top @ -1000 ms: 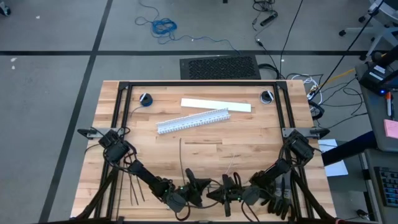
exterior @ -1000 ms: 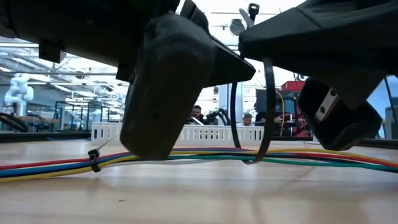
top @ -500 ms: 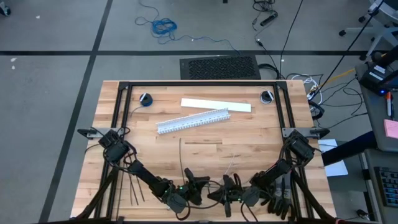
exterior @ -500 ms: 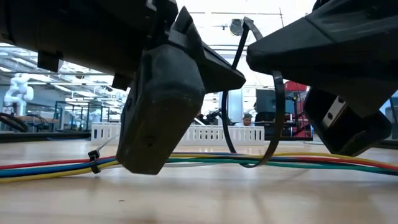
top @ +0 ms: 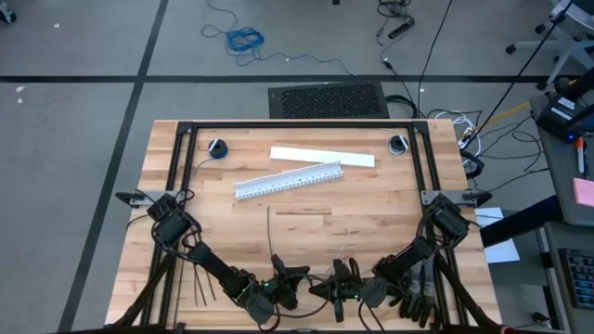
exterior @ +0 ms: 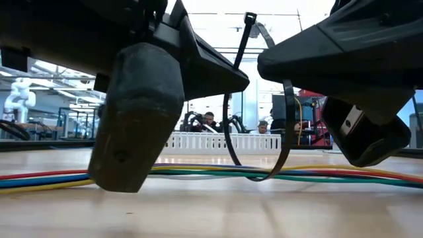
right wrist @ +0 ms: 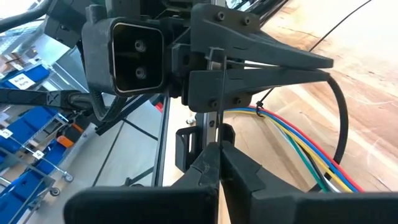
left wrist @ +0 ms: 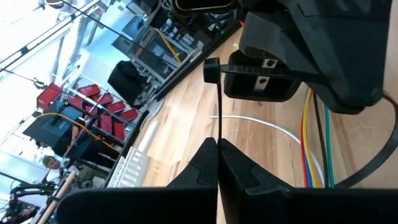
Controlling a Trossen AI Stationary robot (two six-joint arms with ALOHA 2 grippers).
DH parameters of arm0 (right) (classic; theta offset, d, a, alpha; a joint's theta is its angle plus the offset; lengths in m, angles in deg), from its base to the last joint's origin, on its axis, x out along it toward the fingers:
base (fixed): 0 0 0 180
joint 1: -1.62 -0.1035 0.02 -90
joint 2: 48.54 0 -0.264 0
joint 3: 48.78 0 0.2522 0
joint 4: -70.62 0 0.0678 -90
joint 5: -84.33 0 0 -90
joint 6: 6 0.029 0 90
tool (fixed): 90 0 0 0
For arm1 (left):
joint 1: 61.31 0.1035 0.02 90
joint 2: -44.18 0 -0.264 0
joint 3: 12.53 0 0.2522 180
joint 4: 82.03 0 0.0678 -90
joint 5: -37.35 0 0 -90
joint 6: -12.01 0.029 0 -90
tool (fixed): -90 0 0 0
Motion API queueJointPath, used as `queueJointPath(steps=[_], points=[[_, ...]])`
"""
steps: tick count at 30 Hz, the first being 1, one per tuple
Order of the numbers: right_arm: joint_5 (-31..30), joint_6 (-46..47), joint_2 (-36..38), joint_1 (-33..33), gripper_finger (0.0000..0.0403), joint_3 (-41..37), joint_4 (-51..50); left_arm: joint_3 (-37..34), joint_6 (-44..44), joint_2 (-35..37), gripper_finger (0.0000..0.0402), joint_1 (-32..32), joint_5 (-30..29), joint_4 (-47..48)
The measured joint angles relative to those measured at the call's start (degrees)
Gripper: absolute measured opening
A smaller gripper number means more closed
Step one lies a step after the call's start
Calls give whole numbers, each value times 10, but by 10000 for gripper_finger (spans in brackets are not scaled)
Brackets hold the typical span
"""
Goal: Ziptie cables
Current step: Wrap the colored loose cables with the black zip tie
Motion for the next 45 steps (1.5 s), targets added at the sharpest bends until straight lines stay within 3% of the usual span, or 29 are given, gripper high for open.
queueJointPath(steps=[45], points=[[18,-15,0,14,0,0,20,0,-1,0,0,3,2,-1]])
